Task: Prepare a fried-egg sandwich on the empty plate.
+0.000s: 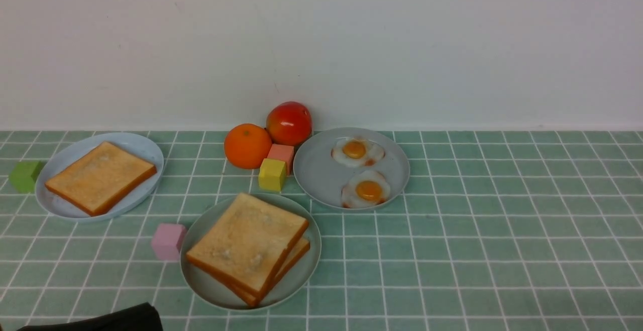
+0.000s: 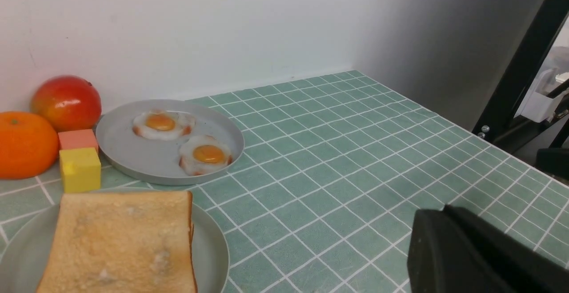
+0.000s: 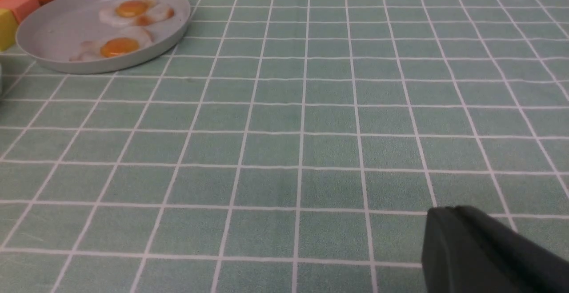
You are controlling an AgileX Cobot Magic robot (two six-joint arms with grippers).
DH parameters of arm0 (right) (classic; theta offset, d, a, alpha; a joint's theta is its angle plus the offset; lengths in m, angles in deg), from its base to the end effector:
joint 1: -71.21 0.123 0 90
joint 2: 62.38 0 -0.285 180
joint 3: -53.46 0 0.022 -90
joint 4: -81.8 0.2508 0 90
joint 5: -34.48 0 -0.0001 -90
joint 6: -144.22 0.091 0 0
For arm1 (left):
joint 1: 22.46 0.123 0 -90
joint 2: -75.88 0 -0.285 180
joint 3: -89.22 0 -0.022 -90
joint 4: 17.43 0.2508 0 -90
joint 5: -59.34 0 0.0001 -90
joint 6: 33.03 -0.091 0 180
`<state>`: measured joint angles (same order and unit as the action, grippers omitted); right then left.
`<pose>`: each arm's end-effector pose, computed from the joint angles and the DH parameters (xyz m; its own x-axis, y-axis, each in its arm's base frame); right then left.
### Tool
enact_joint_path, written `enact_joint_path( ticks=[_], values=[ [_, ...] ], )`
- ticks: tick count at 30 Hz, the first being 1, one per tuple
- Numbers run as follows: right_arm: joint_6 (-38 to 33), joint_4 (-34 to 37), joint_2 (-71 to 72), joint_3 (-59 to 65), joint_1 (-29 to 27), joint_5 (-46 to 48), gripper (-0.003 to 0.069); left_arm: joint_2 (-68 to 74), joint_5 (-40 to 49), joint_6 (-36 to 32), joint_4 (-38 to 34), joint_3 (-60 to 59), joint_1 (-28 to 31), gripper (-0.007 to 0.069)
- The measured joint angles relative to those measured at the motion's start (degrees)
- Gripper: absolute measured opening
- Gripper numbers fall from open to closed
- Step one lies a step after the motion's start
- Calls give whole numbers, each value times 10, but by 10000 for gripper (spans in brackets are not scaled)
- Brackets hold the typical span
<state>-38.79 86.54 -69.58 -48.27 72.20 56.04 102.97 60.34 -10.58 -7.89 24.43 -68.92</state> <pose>0.0524 0.0037 0.1738 -0.2928 0.0194 -0.9560 -0.0392 0.9987 0.0322 0.0612 -0.0640 0.2619 -0.1951 -0.1191 -0.9735 0.6969 0.6816 -0.2230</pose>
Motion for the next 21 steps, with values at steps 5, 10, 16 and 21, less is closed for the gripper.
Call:
enact_joint_path(
  ticks=[5, 10, 16, 21],
  values=[
    [0, 0, 0, 0, 0, 0, -9, 0, 0, 0, 0, 0, 0, 20],
    [0, 2, 0, 0, 0, 0, -6, 0, 0, 0, 0, 0, 0, 23],
    [0, 2, 0, 0, 0, 0, -5, 0, 0, 0, 2, -8, 0, 28],
    [1, 2, 0, 0, 0, 0, -3, -48, -5, -18, -39, -47, 69, 0]
  ],
)
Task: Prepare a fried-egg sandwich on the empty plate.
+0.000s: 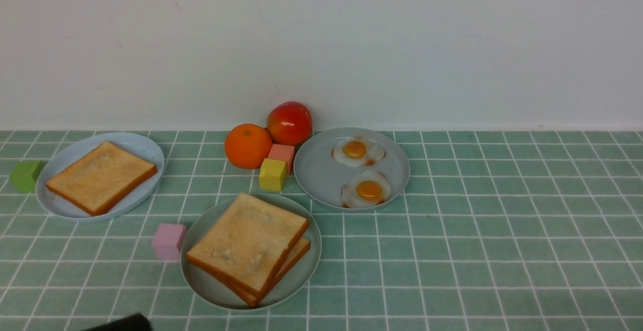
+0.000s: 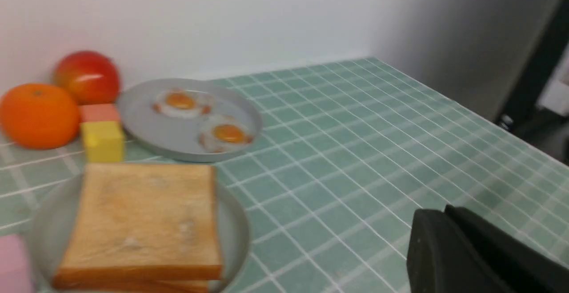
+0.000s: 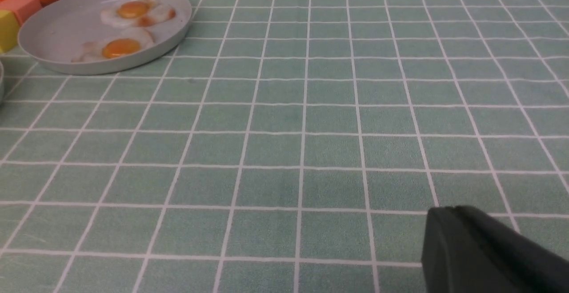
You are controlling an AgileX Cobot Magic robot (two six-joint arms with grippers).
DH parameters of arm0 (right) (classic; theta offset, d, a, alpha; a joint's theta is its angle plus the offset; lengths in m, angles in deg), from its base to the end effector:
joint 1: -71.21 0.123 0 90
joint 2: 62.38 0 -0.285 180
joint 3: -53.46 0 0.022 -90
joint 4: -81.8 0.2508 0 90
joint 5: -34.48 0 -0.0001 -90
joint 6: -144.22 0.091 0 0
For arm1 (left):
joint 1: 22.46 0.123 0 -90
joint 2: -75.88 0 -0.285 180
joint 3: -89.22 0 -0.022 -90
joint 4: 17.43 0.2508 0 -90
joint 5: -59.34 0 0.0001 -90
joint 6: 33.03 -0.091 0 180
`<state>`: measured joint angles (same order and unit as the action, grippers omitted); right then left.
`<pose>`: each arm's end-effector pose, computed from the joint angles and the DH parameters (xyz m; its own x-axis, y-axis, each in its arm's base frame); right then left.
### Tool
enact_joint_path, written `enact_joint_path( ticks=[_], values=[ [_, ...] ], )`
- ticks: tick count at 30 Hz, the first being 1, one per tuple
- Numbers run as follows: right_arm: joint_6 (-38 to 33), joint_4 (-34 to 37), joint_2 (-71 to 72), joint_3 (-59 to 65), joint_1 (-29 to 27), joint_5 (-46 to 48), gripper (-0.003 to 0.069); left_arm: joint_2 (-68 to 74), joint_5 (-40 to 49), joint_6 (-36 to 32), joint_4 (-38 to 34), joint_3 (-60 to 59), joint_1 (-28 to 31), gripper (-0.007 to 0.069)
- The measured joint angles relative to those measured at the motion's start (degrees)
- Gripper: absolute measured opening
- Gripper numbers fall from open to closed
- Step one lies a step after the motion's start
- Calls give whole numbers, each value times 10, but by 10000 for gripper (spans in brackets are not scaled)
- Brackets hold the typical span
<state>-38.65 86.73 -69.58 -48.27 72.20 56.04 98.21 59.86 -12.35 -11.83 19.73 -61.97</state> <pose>0.0524 0.0038 0.1738 -0.2929 0.0249 -0.9558 -0.0387 0.9985 0.0379 0.0607 -0.0500 0.2415 -0.1957 -0.1758 -0.9648 0.6055 0.7522 -0.2599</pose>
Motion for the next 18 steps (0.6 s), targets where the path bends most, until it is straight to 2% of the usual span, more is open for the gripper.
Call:
enact_joint_path(
  ticks=[2, 5, 6, 8, 10, 13, 14, 18],
  values=[
    [0, 0, 0, 0, 0, 0, -3, -20, -1, -4, -8, -13, 36, -13],
    [0, 0, 0, 0, 0, 0, -1, -100, 4, -15, -18, -55, 149, -13],
    [0, 0, 0, 0, 0, 0, -1, -113, 9, -16, -22, -68, 168, -13],
    [0, 0, 0, 0, 0, 0, 0, -145, 37, -17, -34, -88, 239, -13],
    [0, 0, 1, 0, 0, 1, 1, -151, 79, -17, -43, -91, 282, -13],
    [0, 0, 1, 0, 0, 1, 3, -151, 142, -19, -47, -91, 309, -13],
    [0, 0, 1, 0, 0, 1, 3, -151, 187, -19, -49, -94, 327, -13],
    [0, 0, 1, 0, -2, 1, 5, -151, 205, -19, -50, -95, 338, -13]
  ],
)
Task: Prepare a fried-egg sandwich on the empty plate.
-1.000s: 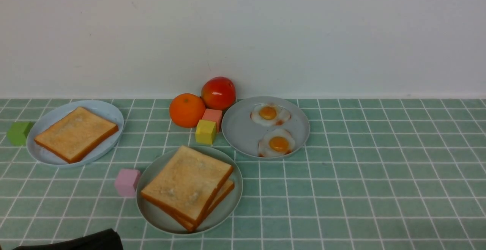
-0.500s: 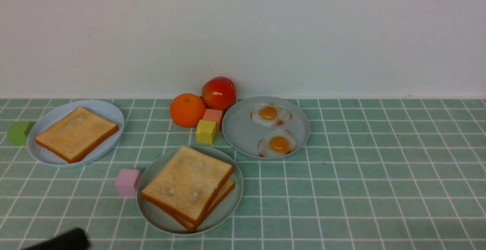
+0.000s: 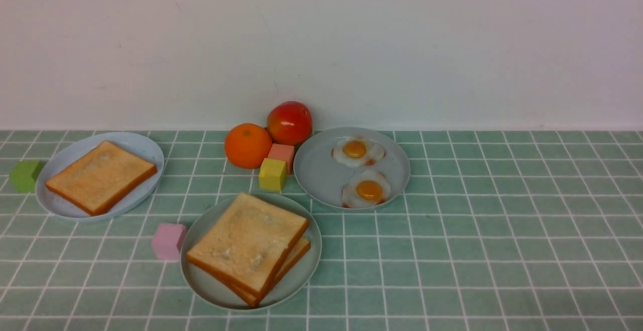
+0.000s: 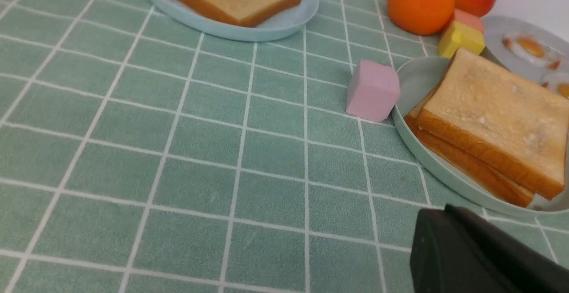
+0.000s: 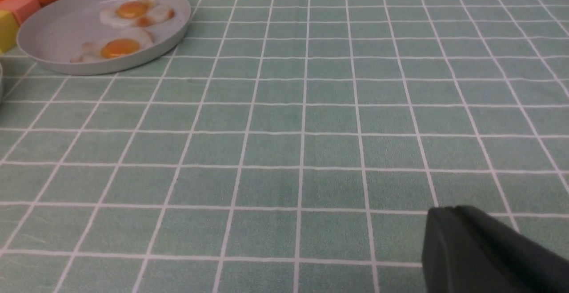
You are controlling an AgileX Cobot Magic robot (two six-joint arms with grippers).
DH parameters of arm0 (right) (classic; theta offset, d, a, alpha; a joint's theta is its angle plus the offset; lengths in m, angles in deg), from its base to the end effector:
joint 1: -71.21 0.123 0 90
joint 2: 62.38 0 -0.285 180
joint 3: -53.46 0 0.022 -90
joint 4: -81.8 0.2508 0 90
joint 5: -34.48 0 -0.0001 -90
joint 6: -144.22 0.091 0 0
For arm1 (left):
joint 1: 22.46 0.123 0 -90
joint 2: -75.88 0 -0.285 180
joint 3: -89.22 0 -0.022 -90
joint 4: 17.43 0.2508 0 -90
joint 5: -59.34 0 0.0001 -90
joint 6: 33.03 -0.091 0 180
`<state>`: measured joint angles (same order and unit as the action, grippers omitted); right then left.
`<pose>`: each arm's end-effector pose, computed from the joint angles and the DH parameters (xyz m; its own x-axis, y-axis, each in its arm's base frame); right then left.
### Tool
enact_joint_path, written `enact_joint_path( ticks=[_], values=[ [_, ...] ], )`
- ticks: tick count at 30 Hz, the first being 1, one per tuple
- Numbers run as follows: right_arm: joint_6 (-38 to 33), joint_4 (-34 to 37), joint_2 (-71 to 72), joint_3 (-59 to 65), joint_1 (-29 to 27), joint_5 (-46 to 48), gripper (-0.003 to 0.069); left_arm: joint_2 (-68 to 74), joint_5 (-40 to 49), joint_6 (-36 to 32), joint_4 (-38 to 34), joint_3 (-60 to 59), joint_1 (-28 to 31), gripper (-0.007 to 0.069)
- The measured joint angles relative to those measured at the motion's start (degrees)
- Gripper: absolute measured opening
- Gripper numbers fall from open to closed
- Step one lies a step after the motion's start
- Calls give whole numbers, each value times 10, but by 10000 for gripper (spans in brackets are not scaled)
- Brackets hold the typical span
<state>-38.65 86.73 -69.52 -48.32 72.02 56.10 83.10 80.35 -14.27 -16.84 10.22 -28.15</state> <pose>0.0524 0.0036 0.1741 -0.2920 0.0258 -0.9561 -0.0357 0.9986 0.0378 0.0527 -0.0049 0.1703 -0.3099 -0.2832 -0.9076 -0.0013 0.9547 -0.2974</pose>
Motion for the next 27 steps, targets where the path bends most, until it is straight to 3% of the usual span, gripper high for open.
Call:
enact_joint_path(
  ticks=[27],
  values=[
    [0, 0, 0, 0, -1, 0, 34, 0, -1, 0, 1, 0, 0, -13]
  ],
)
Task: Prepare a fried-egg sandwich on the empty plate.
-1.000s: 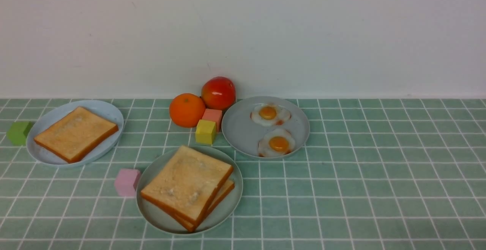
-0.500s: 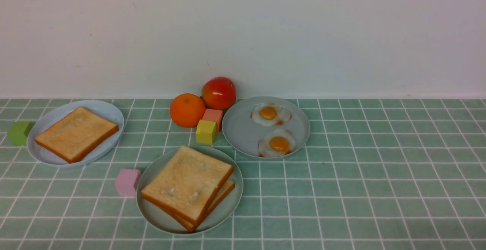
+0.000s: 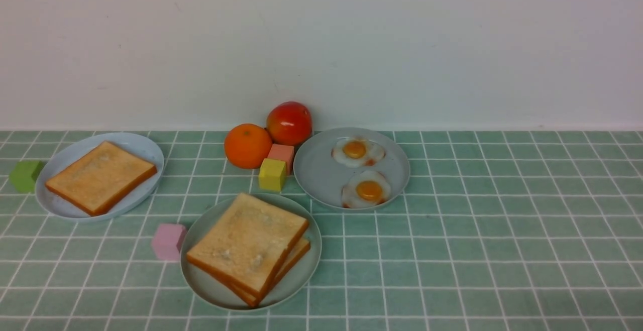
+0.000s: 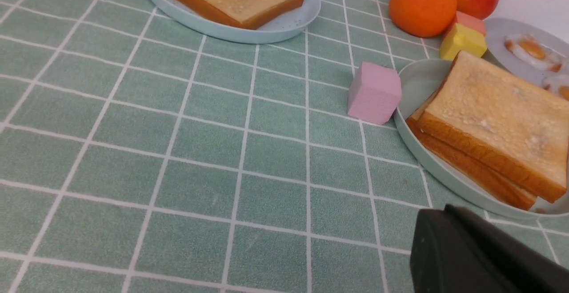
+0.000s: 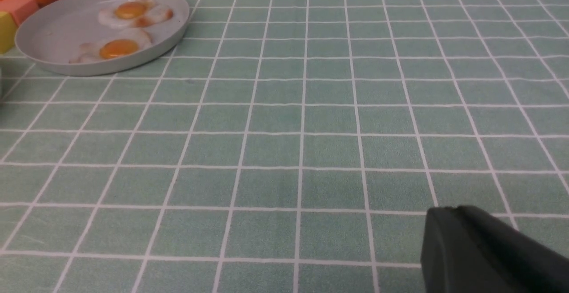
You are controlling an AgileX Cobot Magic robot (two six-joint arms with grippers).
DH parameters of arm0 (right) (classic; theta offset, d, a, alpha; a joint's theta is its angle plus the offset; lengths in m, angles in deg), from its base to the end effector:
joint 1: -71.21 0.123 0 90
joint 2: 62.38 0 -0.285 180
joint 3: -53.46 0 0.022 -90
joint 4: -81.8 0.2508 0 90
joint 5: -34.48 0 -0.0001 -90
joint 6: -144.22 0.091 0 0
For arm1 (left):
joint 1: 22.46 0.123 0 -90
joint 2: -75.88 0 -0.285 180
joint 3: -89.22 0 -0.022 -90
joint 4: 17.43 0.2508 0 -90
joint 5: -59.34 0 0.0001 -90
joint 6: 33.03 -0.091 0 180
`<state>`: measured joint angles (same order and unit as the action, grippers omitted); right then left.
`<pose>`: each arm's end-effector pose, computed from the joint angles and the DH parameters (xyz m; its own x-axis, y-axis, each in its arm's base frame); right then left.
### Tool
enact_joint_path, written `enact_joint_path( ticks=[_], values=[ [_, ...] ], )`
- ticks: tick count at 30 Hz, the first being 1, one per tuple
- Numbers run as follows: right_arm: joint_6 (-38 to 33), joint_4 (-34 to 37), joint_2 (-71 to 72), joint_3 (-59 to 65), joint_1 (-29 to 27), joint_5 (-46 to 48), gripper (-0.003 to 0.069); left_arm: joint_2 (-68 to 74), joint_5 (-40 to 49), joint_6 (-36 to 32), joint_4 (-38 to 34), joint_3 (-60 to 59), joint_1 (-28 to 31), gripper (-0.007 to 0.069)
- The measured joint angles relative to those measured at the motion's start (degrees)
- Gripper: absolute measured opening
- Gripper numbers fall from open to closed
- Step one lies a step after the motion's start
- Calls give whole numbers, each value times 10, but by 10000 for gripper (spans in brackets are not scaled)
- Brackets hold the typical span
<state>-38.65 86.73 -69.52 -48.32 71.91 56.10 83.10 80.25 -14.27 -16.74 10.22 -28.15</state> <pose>0.0524 0.0035 0.1741 -0.2919 0.0263 -0.9561 -0.0338 0.9987 0.0378 0.0528 -0.0049 0.1704 -0.3081 -0.2818 -0.9087 -0.0008 0.9552 -0.2959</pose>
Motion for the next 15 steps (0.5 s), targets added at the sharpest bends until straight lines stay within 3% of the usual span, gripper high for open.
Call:
enact_joint_path(
  ticks=[15],
  values=[
    [0, 0, 0, 0, 0, 0, 54, 0, 2, 0, 0, 0, 0, -13]
  ],
)
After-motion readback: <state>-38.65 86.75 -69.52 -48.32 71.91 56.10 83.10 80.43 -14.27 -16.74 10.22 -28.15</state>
